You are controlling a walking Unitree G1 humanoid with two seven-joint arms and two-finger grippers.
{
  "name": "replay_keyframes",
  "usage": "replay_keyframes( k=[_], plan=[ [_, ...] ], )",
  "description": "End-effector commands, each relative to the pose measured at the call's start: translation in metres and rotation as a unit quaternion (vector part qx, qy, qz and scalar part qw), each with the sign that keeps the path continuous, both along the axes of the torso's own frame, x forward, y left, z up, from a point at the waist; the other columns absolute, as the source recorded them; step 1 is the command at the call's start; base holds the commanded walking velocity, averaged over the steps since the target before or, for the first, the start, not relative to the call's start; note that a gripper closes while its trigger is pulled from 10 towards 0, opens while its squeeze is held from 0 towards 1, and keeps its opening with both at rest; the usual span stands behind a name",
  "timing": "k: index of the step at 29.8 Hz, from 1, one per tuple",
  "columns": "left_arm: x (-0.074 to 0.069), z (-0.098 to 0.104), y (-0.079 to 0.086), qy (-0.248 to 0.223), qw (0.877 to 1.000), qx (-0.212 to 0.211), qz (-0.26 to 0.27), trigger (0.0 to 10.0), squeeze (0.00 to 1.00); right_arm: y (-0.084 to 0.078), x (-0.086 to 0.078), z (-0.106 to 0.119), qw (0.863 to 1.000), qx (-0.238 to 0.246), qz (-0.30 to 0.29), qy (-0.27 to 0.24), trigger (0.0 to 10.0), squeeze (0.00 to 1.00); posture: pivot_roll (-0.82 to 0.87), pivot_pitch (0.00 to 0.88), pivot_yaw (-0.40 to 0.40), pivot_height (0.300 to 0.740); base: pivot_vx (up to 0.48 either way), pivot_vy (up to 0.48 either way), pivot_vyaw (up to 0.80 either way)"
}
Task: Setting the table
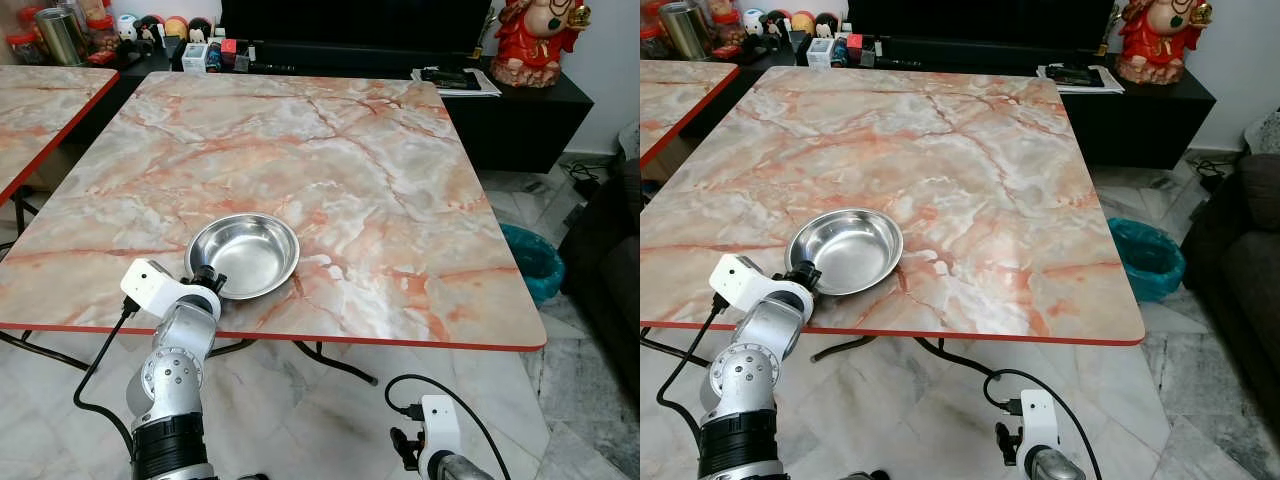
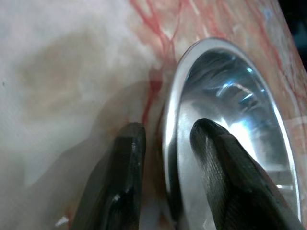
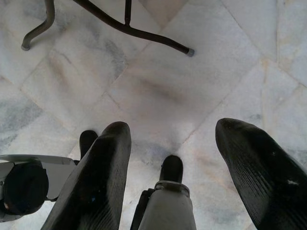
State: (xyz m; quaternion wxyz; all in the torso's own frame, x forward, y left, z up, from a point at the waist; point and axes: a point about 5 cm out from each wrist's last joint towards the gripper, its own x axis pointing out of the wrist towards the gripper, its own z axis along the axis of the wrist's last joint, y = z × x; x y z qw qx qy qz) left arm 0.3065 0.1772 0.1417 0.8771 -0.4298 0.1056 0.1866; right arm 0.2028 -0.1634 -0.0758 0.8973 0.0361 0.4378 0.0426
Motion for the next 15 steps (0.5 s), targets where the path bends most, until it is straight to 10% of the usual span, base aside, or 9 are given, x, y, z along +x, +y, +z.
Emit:
replay_keyframes(
  k=[1,15],
  plan=[
    [-0.002,0.008,0.002,-0.009,1.000,0.004,0.005,10.0,0.00,0.000,-0.002,-0.001,1.000,-0.001,0.001,0.006,10.0,0.00,0.10,0.095,-0.041,0.740,0.000,0.000,0.00],
    [-0.016,0.024,0.015,-0.022,0.999,0.028,0.015,10.0,0.00,0.000,0.000,0.000,1.000,-0.002,0.006,0.005,10.0,0.00,0.12,0.099,-0.049,0.740,0.000,0.000,0.00]
  ],
)
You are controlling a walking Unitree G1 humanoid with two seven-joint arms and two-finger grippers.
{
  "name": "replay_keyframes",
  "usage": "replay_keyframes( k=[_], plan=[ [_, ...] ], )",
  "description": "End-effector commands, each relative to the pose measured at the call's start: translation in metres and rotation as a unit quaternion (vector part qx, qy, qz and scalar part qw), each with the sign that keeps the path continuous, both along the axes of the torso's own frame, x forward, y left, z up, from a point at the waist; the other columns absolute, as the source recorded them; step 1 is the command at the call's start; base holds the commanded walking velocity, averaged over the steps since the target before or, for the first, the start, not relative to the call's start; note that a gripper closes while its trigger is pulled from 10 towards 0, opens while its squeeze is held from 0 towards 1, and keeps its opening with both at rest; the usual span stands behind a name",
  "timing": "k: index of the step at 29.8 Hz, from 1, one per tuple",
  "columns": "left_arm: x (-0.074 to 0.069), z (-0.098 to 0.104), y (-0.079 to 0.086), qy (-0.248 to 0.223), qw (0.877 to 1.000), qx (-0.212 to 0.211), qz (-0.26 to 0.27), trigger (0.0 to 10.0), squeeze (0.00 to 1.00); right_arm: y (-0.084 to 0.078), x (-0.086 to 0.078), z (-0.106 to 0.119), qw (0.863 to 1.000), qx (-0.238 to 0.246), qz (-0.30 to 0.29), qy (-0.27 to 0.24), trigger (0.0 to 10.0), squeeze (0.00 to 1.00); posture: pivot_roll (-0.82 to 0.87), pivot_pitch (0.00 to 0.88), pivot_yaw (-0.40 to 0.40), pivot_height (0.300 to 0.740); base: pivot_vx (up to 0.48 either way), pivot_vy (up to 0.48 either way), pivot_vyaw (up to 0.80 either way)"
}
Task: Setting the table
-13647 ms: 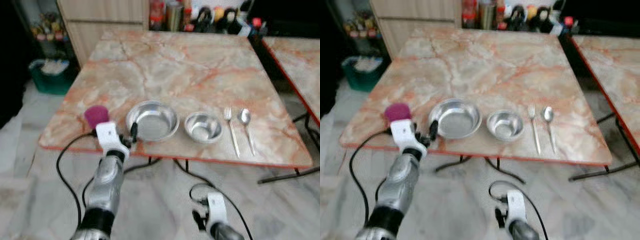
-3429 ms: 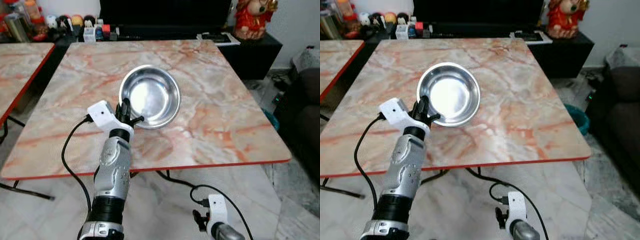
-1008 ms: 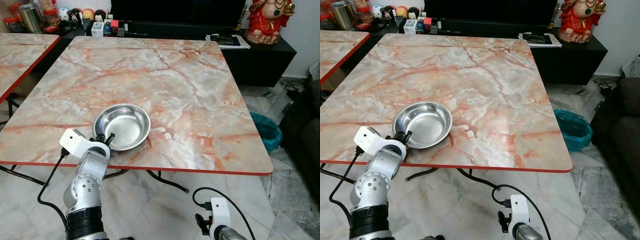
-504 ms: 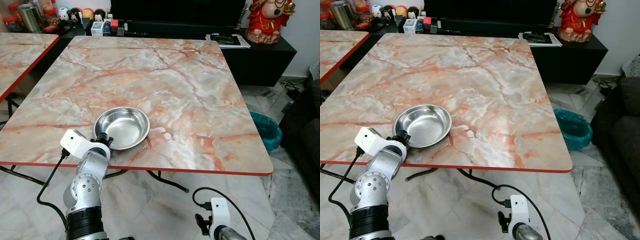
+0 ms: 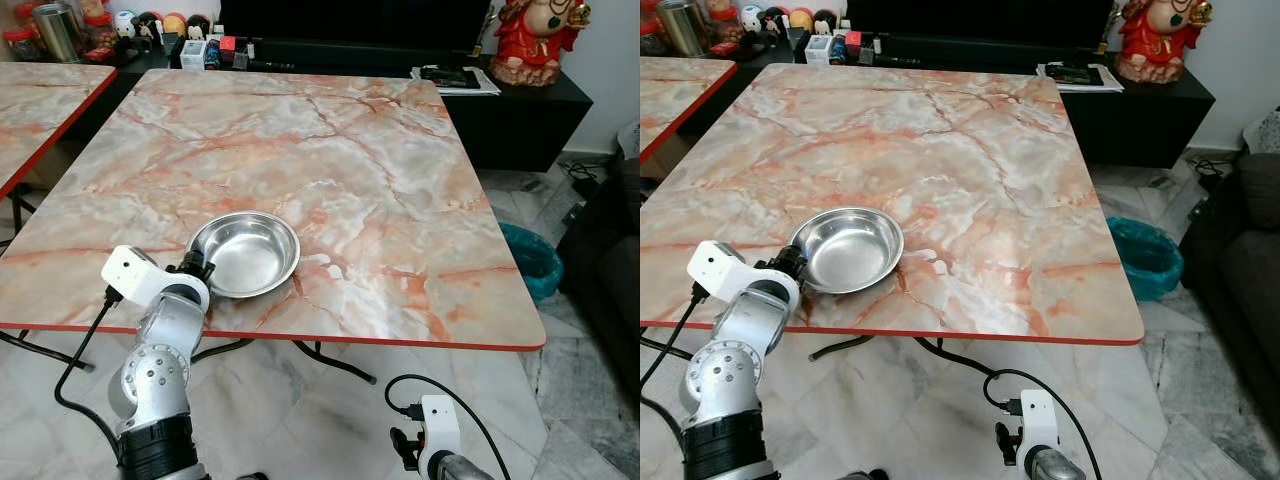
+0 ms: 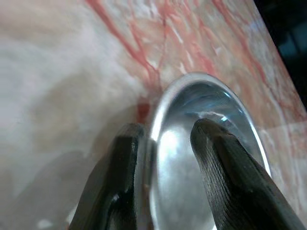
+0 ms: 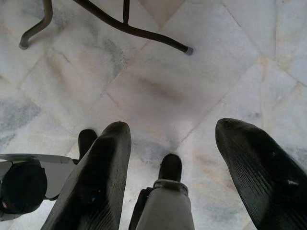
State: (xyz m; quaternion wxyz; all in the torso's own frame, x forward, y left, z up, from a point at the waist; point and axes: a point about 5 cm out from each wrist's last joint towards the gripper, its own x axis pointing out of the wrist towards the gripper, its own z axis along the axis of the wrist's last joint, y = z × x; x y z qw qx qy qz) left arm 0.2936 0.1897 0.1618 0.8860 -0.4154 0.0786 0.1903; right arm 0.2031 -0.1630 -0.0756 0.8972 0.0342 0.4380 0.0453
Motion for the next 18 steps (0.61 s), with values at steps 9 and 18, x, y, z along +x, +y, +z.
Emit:
replay_keyframes(
  k=[9,18],
  plan=[
    [-0.009,0.013,0.020,0.014,0.996,0.083,0.035,10.0,0.00,0.000,0.001,0.000,1.000,-0.001,0.006,0.004,10.0,0.00,0.12,0.097,-0.052,0.740,0.000,0.000,0.00],
    [-0.013,0.027,0.045,-0.003,0.936,0.343,0.083,10.0,0.00,0.000,0.003,0.001,1.000,0.001,0.002,-0.002,10.0,0.00,0.11,0.088,-0.050,0.740,0.000,0.000,0.00]
  ],
)
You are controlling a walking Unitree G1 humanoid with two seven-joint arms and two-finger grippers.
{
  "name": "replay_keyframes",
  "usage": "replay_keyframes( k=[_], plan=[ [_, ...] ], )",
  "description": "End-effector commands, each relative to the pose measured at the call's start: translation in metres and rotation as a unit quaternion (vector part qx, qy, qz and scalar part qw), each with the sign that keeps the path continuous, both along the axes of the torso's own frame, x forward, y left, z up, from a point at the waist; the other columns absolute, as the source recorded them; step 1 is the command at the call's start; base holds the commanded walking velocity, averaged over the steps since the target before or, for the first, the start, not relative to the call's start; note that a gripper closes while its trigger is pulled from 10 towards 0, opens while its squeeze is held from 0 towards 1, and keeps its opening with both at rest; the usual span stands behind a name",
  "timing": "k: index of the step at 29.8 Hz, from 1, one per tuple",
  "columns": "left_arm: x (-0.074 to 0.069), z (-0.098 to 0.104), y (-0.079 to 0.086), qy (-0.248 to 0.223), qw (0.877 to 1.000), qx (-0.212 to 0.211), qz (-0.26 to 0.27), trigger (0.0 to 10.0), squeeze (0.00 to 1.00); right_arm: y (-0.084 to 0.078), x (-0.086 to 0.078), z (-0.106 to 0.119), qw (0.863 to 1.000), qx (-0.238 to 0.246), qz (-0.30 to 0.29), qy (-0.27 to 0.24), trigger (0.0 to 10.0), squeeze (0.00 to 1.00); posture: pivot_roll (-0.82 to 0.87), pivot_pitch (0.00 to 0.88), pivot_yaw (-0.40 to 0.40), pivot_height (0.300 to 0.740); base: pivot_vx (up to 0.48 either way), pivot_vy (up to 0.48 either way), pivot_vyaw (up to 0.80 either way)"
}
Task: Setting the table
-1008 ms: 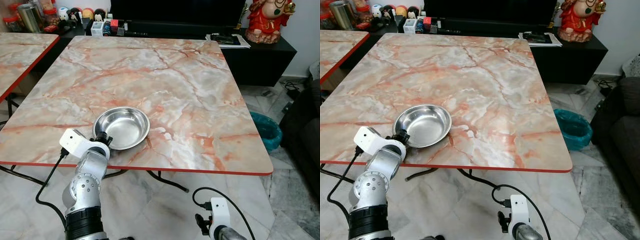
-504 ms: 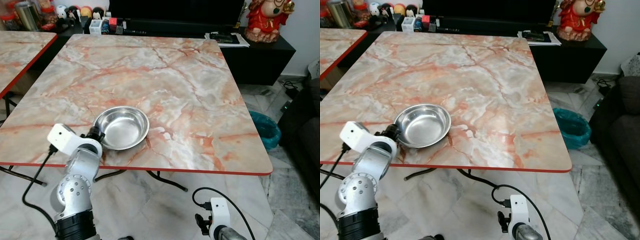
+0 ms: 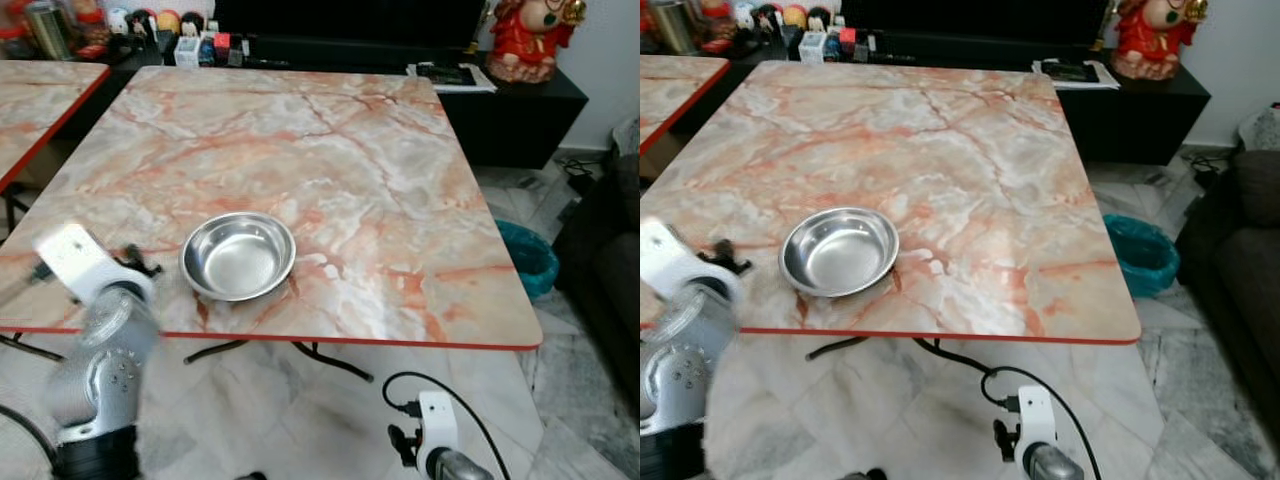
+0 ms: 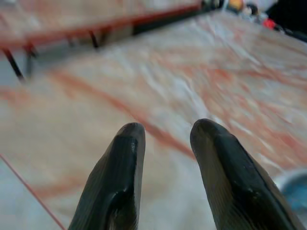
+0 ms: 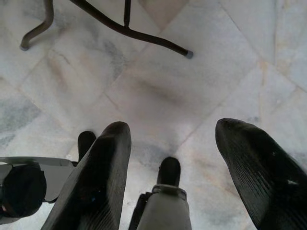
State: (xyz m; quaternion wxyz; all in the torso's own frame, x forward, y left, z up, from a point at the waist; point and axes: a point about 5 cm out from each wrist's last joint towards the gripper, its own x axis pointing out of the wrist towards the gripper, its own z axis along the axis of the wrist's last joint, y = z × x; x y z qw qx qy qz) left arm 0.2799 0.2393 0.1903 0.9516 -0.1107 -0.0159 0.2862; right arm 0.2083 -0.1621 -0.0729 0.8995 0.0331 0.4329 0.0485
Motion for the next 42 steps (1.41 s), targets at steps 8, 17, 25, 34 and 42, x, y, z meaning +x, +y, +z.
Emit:
replay_keyframes(
  k=[8,17,25,34,42],
  plan=[
    [0.007,-0.010,-0.049,-0.071,0.974,0.163,-0.138,10.0,0.00,-0.001,-0.001,0.000,1.000,-0.002,-0.003,-0.006,10.0,0.00,0.12,0.073,-0.050,0.740,0.000,0.000,0.00],
    [0.009,-0.040,-0.086,-0.089,0.939,0.220,-0.248,10.0,0.00,-0.001,0.004,0.003,1.000,-0.002,-0.004,-0.020,10.0,0.00,0.12,0.052,-0.046,0.740,0.000,0.000,0.00],
    [0.014,-0.045,-0.092,-0.101,0.939,0.204,-0.258,10.0,0.00,-0.002,0.006,0.004,1.000,-0.005,-0.006,-0.027,10.0,0.00,0.11,0.049,-0.047,0.740,0.000,0.000,0.00],
    [0.021,-0.020,-0.096,-0.159,0.931,0.209,-0.255,10.0,0.00,-0.006,0.005,0.004,0.999,-0.006,-0.015,-0.027,10.0,0.00,0.11,0.071,-0.056,0.740,0.000,0.000,0.00],
    [0.021,-0.020,-0.093,-0.161,0.934,0.198,-0.250,10.0,0.00,-0.004,0.004,0.003,1.000,0.000,-0.020,-0.024,10.0,0.00,0.11,0.086,-0.055,0.740,0.000,0.030,-0.08]
  ],
)
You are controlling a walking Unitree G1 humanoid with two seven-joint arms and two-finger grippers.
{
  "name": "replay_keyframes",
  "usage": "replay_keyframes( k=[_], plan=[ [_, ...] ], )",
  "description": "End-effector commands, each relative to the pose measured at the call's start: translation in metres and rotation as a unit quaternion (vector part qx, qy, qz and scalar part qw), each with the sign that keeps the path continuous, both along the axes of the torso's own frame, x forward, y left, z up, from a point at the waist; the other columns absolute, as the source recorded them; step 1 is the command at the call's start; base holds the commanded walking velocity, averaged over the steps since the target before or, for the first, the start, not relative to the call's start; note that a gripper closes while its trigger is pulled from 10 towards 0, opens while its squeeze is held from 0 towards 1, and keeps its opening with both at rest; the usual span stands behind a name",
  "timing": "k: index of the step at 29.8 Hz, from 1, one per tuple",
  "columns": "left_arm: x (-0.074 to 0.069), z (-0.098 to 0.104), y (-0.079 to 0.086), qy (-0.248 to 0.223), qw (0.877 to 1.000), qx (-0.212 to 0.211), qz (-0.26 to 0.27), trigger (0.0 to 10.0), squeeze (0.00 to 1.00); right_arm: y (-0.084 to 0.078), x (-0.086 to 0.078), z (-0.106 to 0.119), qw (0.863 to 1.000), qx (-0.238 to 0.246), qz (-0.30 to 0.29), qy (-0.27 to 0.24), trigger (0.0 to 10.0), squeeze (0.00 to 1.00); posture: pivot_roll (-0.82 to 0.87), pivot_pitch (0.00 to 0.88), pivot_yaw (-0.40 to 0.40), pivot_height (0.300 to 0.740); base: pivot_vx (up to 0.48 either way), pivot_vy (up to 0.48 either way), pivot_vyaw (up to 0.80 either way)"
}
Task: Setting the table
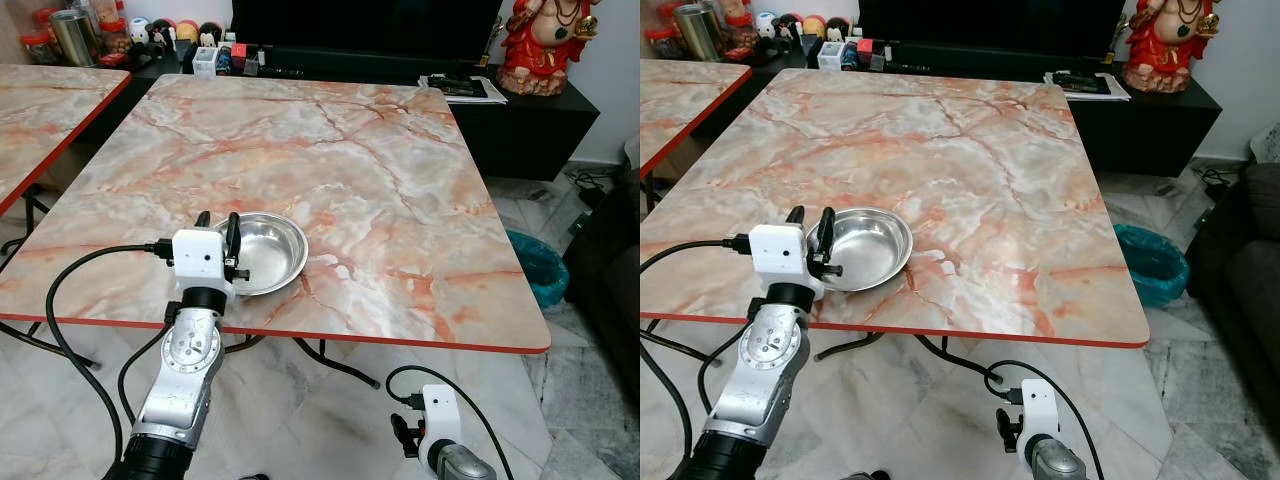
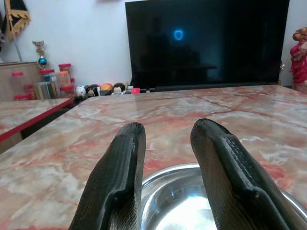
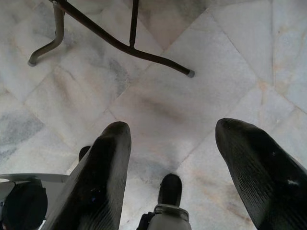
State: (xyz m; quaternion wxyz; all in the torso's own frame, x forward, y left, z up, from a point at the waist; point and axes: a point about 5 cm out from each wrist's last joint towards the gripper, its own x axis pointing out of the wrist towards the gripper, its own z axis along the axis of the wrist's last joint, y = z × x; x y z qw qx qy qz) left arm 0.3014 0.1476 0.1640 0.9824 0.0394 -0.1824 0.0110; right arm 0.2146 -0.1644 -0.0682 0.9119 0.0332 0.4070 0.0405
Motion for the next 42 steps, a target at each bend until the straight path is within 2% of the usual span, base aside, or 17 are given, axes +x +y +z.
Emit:
replay_keyframes(
  k=[1,42],
  plan=[
    [0.0000,0.0067,-0.0011,-0.015,1.000,-0.004,-0.004,10.0,0.00,-0.0020,-0.0026,-0.0014,1.000,0.003,-0.011,0.004,10.0,0.00,0.11,0.086,-0.055,0.740,0.000,0.240,-0.62],
    [-0.0019,0.0116,0.0062,-0.011,1.000,-0.009,0.007,10.0,0.00,0.0014,-0.0038,-0.0023,1.000,0.004,-0.007,0.004,10.0,0.00,0.13,0.103,-0.049,0.740,0.000,0.355,-0.02]
  ],
)
